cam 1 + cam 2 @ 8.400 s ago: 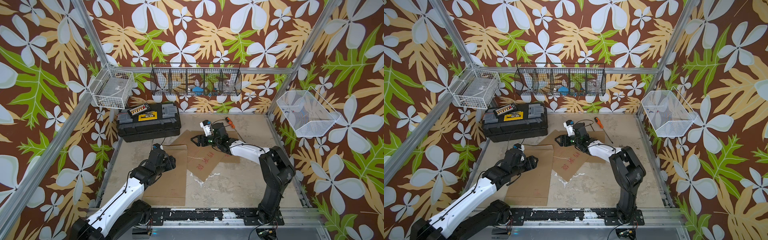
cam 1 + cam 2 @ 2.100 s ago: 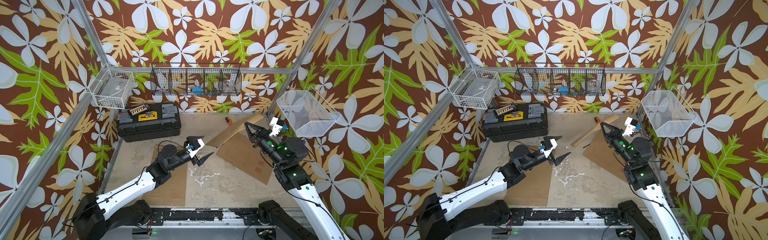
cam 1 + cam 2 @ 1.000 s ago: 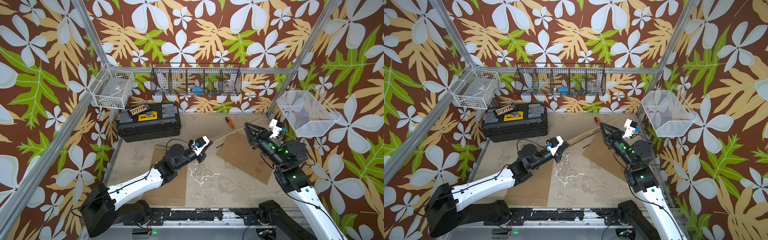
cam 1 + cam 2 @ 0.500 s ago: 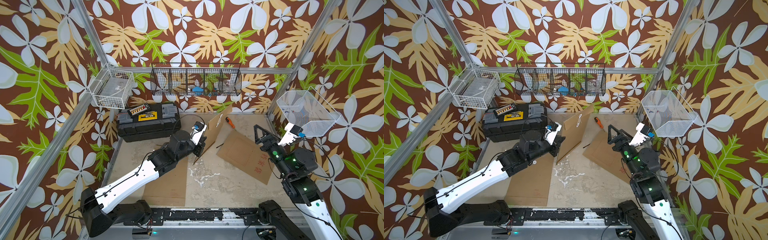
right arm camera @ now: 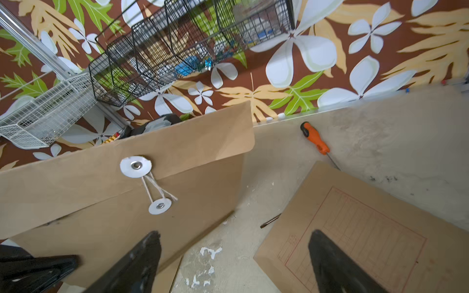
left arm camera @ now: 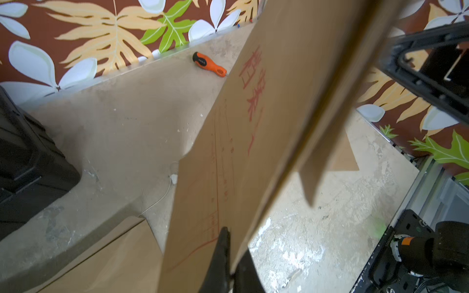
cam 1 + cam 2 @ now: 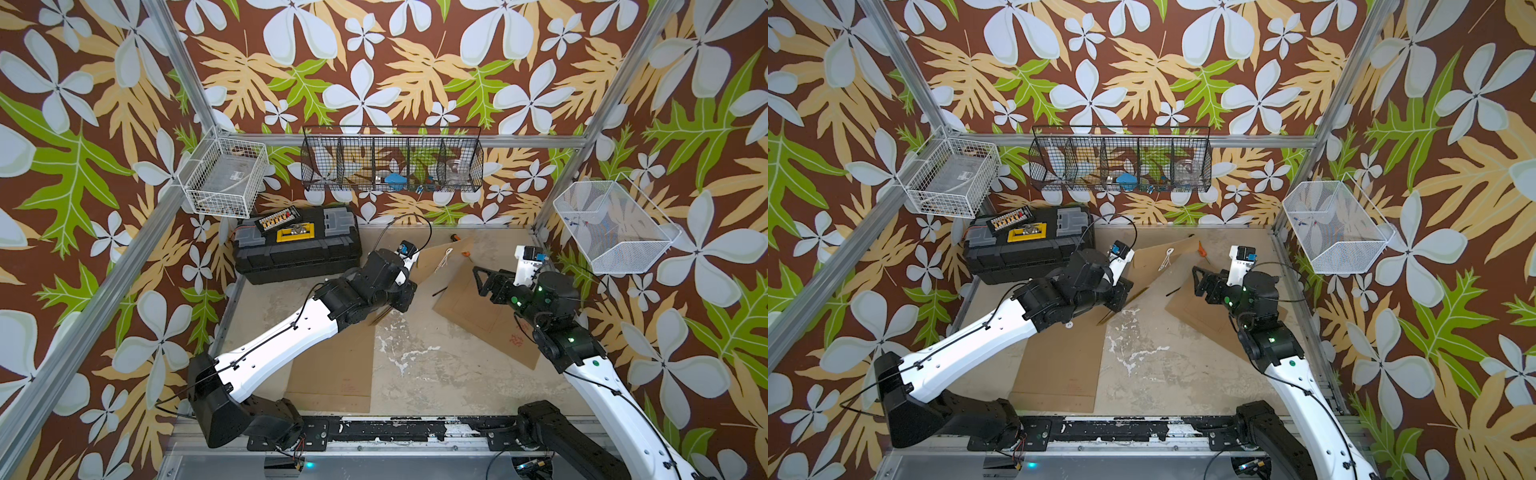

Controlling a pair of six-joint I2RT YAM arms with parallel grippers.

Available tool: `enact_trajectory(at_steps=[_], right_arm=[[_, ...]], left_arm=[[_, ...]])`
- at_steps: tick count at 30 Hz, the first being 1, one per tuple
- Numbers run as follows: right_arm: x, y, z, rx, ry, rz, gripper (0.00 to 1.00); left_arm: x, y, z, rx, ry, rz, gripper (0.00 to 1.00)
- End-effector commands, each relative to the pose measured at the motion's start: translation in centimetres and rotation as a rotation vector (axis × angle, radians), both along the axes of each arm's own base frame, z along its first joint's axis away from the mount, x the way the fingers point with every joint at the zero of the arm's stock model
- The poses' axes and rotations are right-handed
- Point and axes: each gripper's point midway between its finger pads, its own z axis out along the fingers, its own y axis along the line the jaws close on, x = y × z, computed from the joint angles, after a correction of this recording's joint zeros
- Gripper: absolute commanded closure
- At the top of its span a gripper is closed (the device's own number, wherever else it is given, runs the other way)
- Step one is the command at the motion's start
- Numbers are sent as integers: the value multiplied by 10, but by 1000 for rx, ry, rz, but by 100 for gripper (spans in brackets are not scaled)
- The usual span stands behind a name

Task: Open the file bag
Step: Pick up the file bag from the file bag.

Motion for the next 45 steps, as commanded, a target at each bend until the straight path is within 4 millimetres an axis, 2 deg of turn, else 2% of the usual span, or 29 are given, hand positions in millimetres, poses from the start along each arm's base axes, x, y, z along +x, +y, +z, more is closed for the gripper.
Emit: enact_trajectory(at_steps=[1,3,7,11,15,19,23,29,34,41,43,45], right_arm=[[-3,22,4,39,-28,165,8],[-3,27,-3,59,-11,229,8],[-6,42,-6,112,1,374,8],[-13,55,1,90,-45,495,12],[-12,58,12,65,-95,529,17],[-19,66,33,79,-159,608,19],[-42,78,68,107,-275,747,19],[-61,82,105,75,-393,823,15],[-66,83,119,51,-420,845,10],[-76,88,123,48,-431,911,4],[-83,93,125,45,-441,948,5],[-92,100,127,48,-446,1001,11]], left_arm=[[1,-1,18,-88,4,-2,100],[-3,1,28,-166,54,-67,100],[-2,20,49,-322,91,-130,100],[-12,31,61,-331,45,-161,100],[-31,37,79,-338,-14,-221,100],[-50,42,99,-353,-48,-282,100],[-74,47,118,-373,-74,-351,100],[-94,61,135,-378,-122,-366,100],[-117,62,149,-421,-145,-448,100],[-140,62,155,-450,-147,-549,100],[-142,62,156,-454,-146,-558,100],[-142,63,158,-455,-156,-550,100]])
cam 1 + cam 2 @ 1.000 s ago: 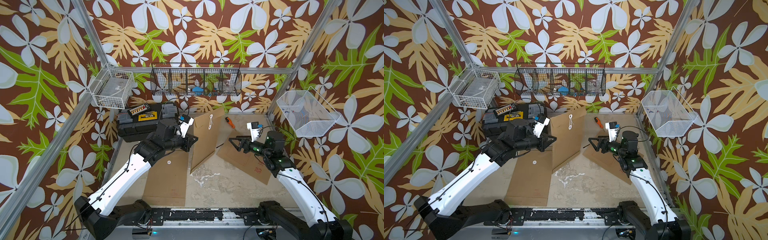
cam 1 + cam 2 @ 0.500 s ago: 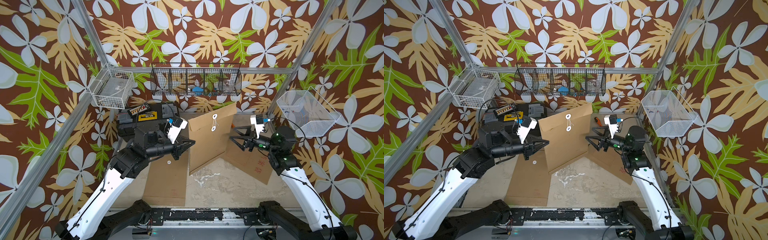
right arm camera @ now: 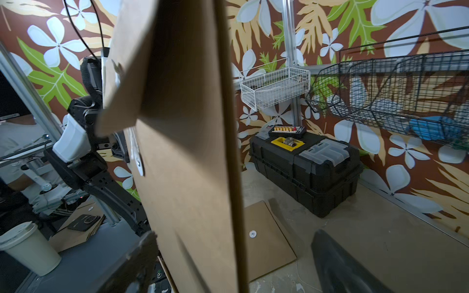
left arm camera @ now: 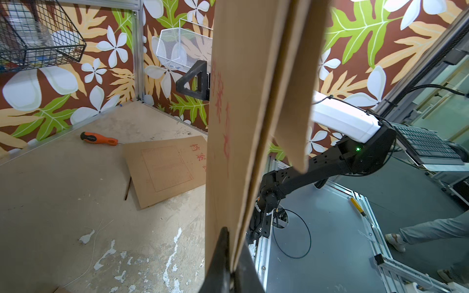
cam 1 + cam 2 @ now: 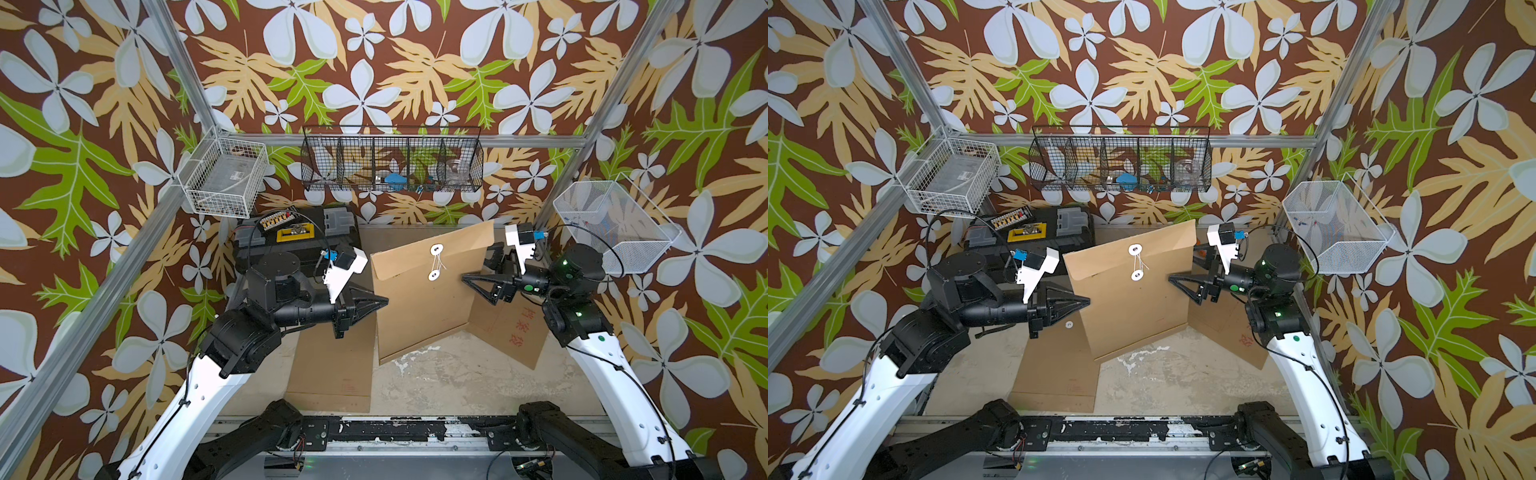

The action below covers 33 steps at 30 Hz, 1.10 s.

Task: Open the file bag
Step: Pick up the file bag from the file bag.

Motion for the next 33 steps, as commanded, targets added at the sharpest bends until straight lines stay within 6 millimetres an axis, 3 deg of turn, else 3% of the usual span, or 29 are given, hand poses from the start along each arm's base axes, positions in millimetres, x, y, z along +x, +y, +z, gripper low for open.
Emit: enact_trajectory(at_steps=[1,5,12,13,16,19,27,33], right_arm=[[-19,10,3,-15,-32,106,16],[-26,16,4,-21,-34,145,48],[-30,14,9,-11,-34,121,92],[-30,13,11,-4,-27,107,98],[-31,11,20,33,-6,81,100],[-46,8,41,102,-27,102,100],[-79,17,69,142,-52,192,100],[-80,19,77,184,-34,173,100]], left_arm=[[-5,1,8,-21,-38,-18,100],[4,5,15,-49,-57,50,100],[29,8,15,-93,-23,177,100],[31,8,16,-113,-23,185,93],[28,6,30,-189,-43,169,63],[18,2,50,-272,-75,102,51],[11,-2,68,-324,-132,33,55],[-5,-3,88,-385,-169,-46,70]])
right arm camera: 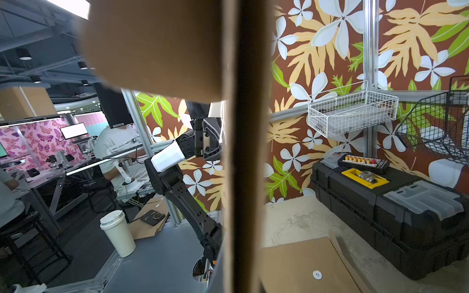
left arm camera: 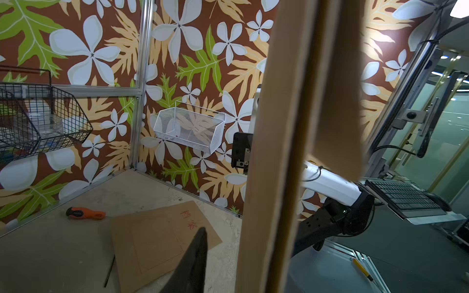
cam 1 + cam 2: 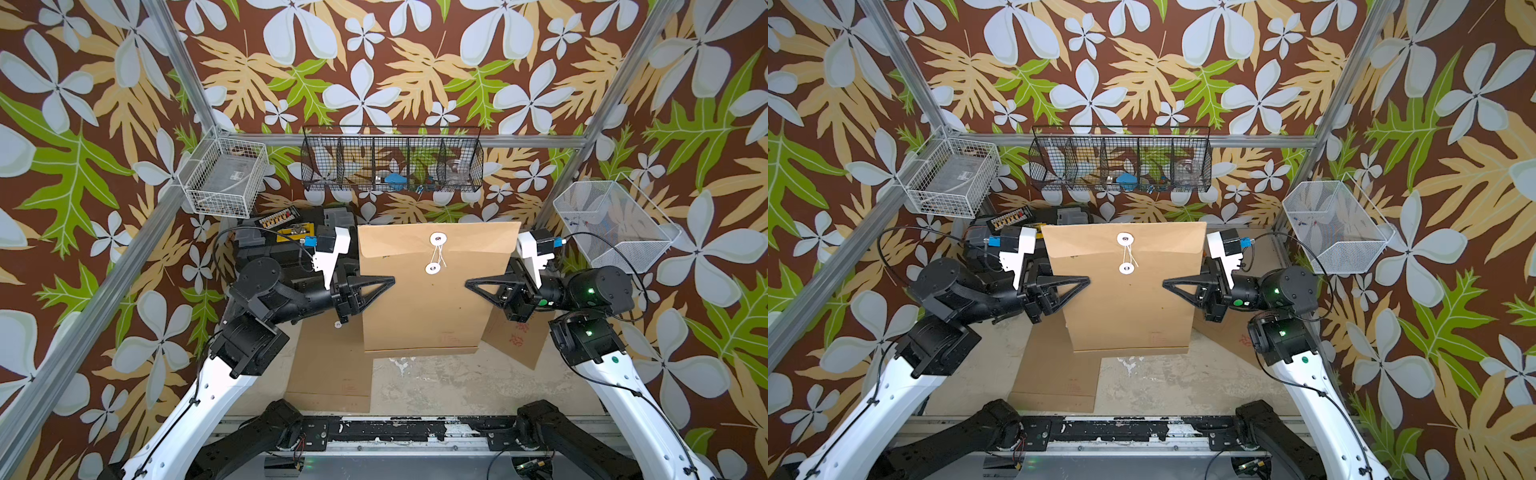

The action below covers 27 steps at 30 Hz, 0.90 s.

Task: Open the file bag
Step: Pick up the file bag from the file bag.

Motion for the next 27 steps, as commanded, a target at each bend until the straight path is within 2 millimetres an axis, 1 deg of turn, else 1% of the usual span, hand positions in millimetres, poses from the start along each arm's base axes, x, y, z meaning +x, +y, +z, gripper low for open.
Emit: enact_trajectory(at_steps=[1,4,7,14,17,27], right_arm=[[1,-3,15,63,-9,-39,100],[0,-5,16,93,5,-40,100],[1,-2,14,94,21,-24,100],[-7,8,9,64,21,30,100],[-4,10,4,43,24,10,100],[3,10,-2,19,21,-30,100]], left_arm=[[-19,3,25,-72,-78,-75,73],[-25,3,27,-87,-82,-103,79],[-24,3,26,-84,-77,-106,82],[-23,-1,26,-71,-78,-117,84],[-22,0,25,-61,-82,-109,85],[-22,1,23,-41,-83,-92,89]])
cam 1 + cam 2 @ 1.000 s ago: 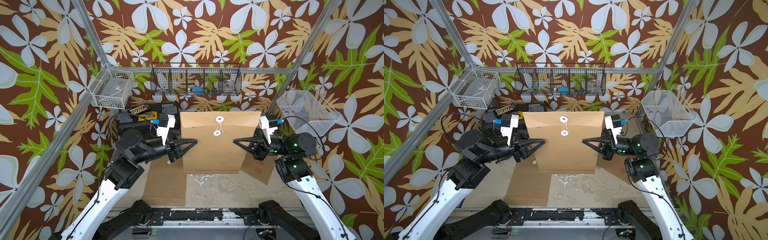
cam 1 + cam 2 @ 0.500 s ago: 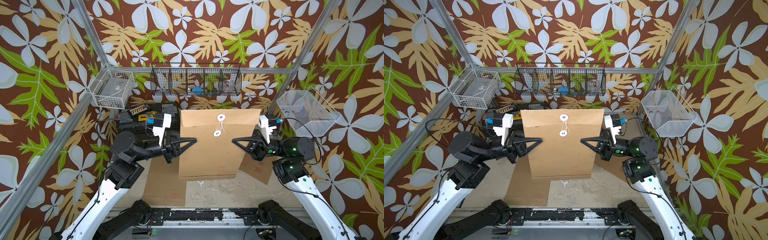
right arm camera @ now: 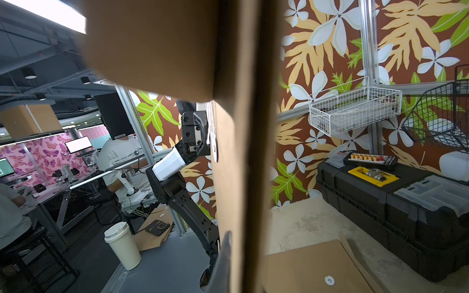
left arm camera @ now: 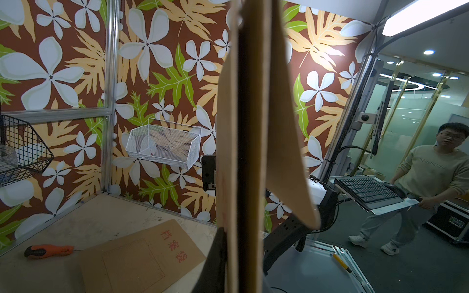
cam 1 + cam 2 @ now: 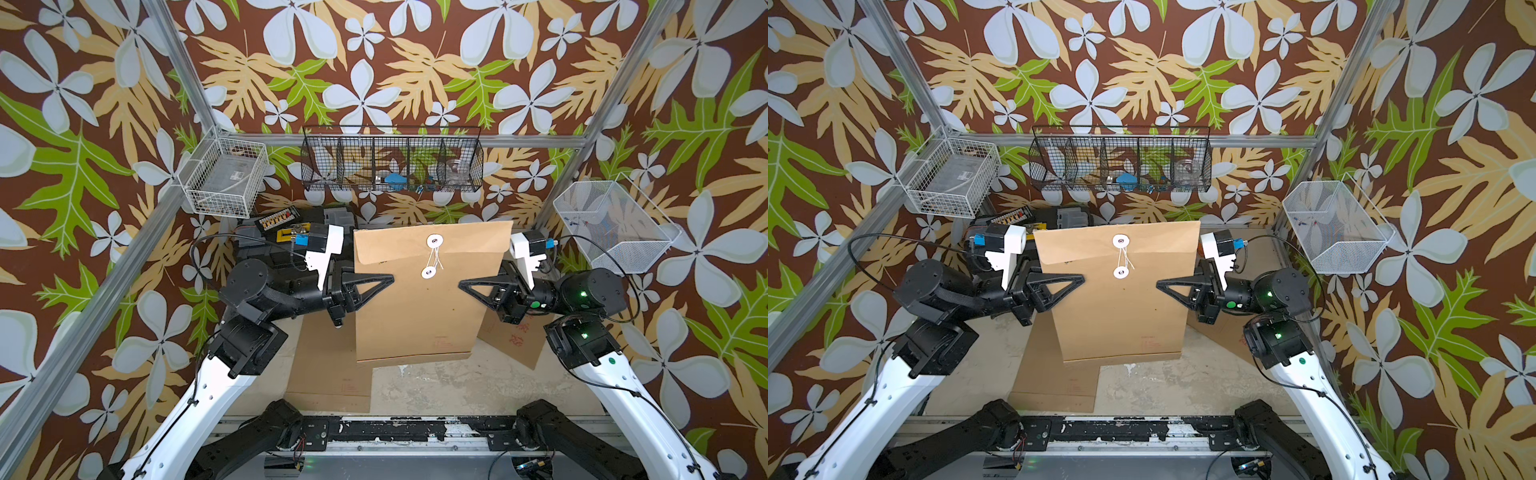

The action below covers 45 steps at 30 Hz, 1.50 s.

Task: Open the file bag
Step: Pick up the file bag from the file bag.

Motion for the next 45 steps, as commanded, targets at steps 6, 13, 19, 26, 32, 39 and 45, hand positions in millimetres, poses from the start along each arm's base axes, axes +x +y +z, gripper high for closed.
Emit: enact_trajectory(at_steps=[6,13,19,26,32,39,45], right_arm=[[6,-1,2,-12,-38,-55,100],[45,-19,-16,-120,-43,-372,52],[65,-43,-23,-145,-30,-590,39],[79,-40,-37,-177,28,-605,40],[73,0,-50,-180,73,-446,44],[83,22,-67,-183,138,-380,39],[95,30,-76,-184,196,-369,37]], left_arm=[[1,2,-4,26,-16,24,100],[19,6,-15,66,11,138,100],[53,13,-40,163,72,312,100],[83,21,-66,264,118,462,100],[93,17,-84,295,168,476,100],[96,8,-98,334,183,474,100],[94,-1,-105,358,182,454,100]])
